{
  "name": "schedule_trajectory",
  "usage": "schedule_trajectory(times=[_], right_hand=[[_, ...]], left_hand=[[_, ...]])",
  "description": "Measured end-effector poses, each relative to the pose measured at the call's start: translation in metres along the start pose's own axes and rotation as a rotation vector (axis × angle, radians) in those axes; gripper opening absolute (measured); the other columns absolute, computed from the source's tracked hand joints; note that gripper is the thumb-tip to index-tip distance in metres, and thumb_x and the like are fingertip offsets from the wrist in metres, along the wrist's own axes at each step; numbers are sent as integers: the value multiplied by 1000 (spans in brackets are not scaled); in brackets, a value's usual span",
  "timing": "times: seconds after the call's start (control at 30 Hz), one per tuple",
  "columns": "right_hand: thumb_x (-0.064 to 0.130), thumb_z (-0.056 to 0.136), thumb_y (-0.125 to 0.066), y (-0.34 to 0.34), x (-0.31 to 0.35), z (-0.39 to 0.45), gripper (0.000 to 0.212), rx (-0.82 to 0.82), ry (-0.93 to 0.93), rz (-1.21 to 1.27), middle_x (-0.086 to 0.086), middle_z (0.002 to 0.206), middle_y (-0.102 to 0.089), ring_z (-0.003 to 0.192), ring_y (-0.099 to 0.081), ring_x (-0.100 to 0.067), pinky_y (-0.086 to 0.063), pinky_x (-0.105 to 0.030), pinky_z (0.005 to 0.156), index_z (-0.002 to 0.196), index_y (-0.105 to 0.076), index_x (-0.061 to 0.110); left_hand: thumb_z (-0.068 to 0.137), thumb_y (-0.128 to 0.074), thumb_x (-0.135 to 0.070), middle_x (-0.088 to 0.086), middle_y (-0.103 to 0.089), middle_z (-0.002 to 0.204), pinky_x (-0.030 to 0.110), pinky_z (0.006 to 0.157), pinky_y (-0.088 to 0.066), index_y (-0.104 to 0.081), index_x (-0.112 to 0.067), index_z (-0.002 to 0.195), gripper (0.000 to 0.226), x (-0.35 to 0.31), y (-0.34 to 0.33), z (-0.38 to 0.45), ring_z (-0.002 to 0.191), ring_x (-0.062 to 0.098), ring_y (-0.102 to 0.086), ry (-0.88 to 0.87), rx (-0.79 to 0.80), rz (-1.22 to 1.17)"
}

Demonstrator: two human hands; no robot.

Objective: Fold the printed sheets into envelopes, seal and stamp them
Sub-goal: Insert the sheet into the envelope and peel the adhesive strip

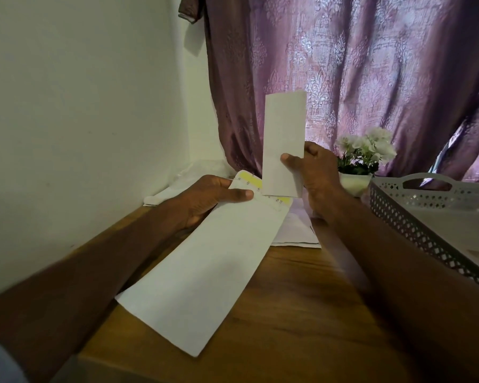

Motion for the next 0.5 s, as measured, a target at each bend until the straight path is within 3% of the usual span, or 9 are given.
schedule_trajectory(times=[0.23,0.5], right_hand=[[4,79,-84,2,-3,0,29,10,-6,-14,-5,105,-79,99,-75,-30,-60,-53,92,101,-74,20],[5,81,-82,-5,1,-5,37,44,5,-42,-8,113,-77,103,-73,-31,-59,-50,96,117,-72,10]], left_hand=[[81,-88,-20,13,-78,117,37,81,-64,-81,-9,113,34,0,1,1,105,34,-77,0,-11,12],[84,-85,-20,13,-79,115,38,85,-64,-76,-6,120,39,-2,-2,1,101,31,-78,-8,-37,24]])
Point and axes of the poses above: each hand's wrist, its own z-axis towards the middle knuckle, its own y-axis out of the back of the hand, x = y × z, the point moved 2 cm from there along z, towards the middle knuckle
